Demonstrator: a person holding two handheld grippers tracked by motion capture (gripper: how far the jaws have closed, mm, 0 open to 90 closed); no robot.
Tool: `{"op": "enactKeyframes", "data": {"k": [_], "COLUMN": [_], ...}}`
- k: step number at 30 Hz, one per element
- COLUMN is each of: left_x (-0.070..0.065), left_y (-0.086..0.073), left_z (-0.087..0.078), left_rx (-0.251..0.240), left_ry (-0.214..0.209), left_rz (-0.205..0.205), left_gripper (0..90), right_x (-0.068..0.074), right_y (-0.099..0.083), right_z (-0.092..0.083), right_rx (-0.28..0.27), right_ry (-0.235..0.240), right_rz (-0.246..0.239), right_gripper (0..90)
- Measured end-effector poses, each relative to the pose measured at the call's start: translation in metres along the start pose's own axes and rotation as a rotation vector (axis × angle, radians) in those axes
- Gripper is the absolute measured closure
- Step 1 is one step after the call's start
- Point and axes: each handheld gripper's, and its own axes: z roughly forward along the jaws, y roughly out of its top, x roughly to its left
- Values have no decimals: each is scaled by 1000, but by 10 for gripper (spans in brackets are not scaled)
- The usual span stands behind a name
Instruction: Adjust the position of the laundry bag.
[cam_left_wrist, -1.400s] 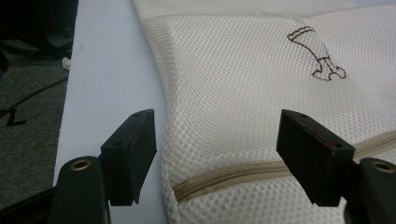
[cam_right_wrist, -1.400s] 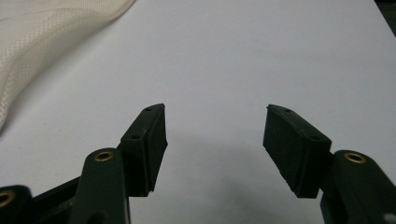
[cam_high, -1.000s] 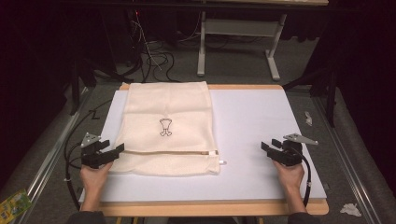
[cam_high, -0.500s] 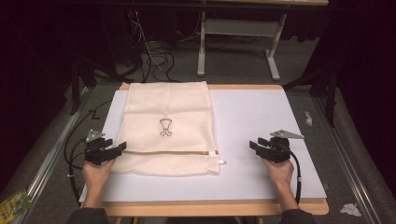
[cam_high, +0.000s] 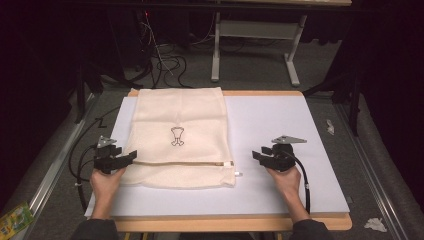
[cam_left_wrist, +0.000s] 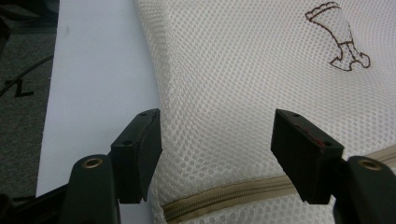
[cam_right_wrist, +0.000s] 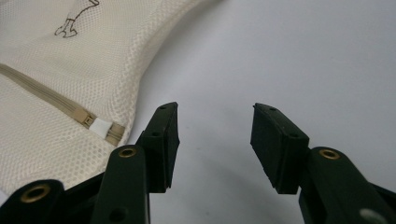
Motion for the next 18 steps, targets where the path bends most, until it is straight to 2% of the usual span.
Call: {"op": "enactKeyframes", "data": {"k": [1, 7, 11, 18], "left_x": [0, 3, 5, 5], "left_y": [0, -2, -2, -2], "left_z": [0, 3, 4, 6], "left_rx": [-2, 7, 10, 14], "left_ry": [1, 10, 14, 13], "left_rz": [-6, -21, -23, -32], "left_gripper": [342, 347, 351, 351], "right_x": [3, 13, 19, 31], "right_y": [2, 7, 10, 17], "right_z": [5, 17, 21, 36], "right_rx": [13, 48, 52, 99], "right_ry": [17, 43, 53, 75], "right_rz": [6, -1, -13, -28], "right_gripper": [522, 513, 511, 502]}}
